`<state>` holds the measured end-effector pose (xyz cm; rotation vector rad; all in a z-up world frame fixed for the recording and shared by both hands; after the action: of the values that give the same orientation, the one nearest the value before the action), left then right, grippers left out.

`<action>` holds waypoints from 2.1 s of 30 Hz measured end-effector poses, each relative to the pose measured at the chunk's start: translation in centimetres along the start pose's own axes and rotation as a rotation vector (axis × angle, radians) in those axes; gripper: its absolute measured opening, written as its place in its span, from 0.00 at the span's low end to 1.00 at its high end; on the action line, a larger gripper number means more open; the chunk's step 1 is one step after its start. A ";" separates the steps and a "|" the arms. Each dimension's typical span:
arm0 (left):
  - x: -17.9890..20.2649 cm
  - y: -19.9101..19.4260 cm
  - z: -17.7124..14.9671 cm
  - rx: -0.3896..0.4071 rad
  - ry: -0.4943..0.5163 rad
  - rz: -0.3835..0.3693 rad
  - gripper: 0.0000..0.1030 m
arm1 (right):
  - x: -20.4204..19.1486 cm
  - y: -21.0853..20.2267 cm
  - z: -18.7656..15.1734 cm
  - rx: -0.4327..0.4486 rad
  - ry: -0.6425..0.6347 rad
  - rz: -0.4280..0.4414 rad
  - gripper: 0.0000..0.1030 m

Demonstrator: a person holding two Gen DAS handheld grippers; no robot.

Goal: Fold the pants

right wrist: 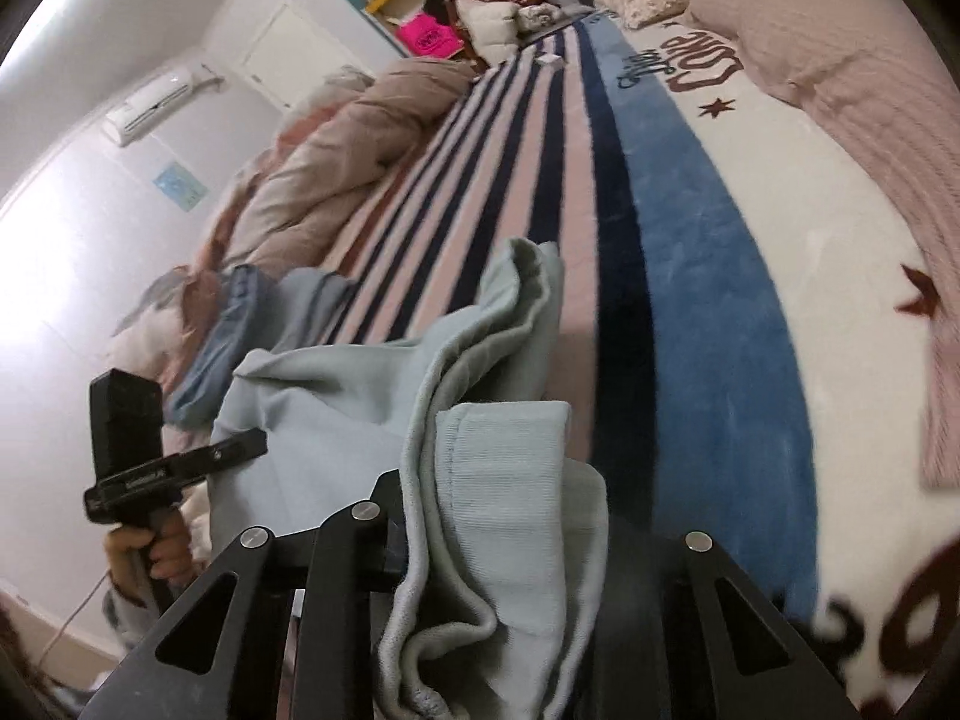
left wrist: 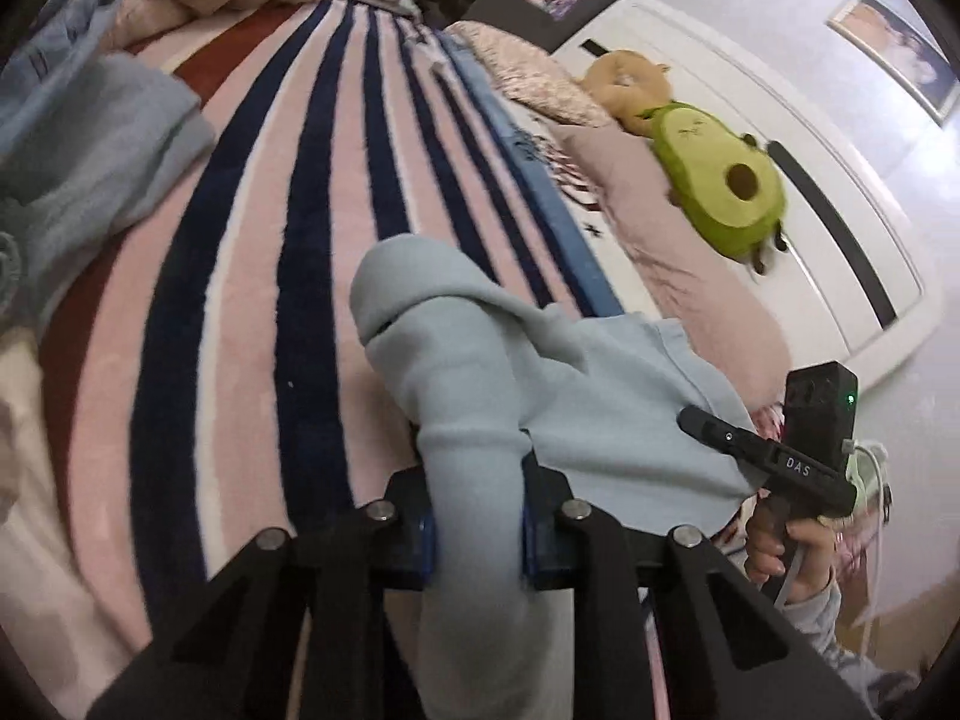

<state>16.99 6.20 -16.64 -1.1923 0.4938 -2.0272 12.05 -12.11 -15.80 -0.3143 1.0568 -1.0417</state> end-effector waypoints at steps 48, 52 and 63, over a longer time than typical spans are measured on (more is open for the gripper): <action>-3.7 1.7 -3.4 -0.060 -0.062 0.126 0.62 | 2.2 3.1 -1.3 -0.156 -0.057 -0.088 0.60; -3.2 2.7 -3.6 -0.068 -0.044 0.123 0.51 | 1.8 3.9 -1.9 -0.169 -0.058 -0.068 0.55; -2.0 2.7 -3.4 -0.045 0.030 0.154 0.24 | 0.0 4.1 -2.0 -0.158 -0.103 -0.069 0.30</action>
<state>15.71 5.76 -21.21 -1.1165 0.6298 -1.9137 12.60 -9.56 -19.51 -0.5308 1.0430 -0.9941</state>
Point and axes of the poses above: each gripper's, at about its wrist camera, not at the fingertips, and y roughly the way its jaws point, x to its right, z to its top, the point moved 10 cm from there along y, roughly the way its jaws point, and after that the axes turned 5 degrees about -z, right-handed, at the moved point
